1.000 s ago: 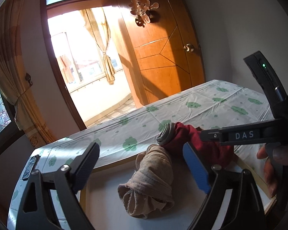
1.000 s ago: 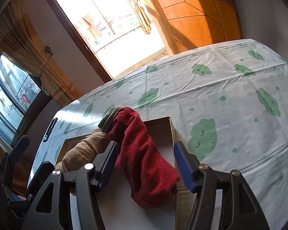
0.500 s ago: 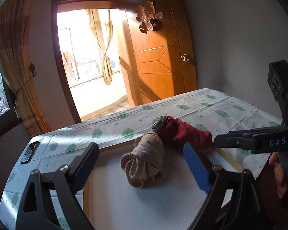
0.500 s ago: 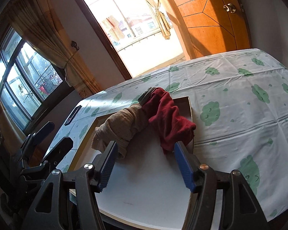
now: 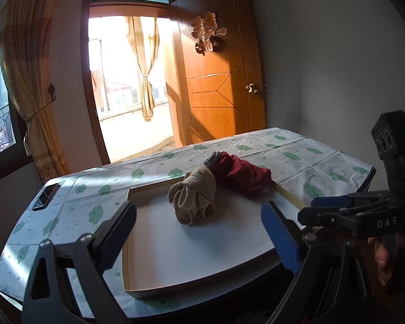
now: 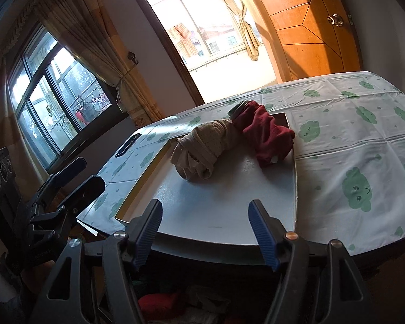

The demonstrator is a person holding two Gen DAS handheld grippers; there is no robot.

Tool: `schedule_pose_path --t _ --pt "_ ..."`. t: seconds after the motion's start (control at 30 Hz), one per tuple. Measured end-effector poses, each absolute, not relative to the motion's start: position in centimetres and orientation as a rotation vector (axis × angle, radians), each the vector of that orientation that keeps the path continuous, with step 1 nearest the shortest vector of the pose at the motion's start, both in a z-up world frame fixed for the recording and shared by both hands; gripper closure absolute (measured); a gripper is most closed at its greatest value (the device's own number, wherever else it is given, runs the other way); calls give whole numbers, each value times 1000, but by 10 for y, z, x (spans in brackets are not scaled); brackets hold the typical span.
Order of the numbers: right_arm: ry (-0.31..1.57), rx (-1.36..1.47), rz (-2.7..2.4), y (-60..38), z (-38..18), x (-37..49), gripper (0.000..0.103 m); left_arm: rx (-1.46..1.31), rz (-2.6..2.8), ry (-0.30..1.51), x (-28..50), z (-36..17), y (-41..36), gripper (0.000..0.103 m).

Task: Take underwear out of drawer
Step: 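Lower both tools from the tray down into the open drawer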

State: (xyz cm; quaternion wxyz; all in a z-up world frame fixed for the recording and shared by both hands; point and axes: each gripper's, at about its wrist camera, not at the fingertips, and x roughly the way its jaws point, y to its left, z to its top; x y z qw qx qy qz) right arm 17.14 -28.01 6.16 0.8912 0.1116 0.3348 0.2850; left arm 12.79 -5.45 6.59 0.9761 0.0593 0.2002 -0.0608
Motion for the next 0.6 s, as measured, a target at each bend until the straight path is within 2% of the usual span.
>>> schedule_pose_path --t 0.6 --pt "747 161 626 -271 -5 116 34 74 -86 563 77 -14 -35 7"
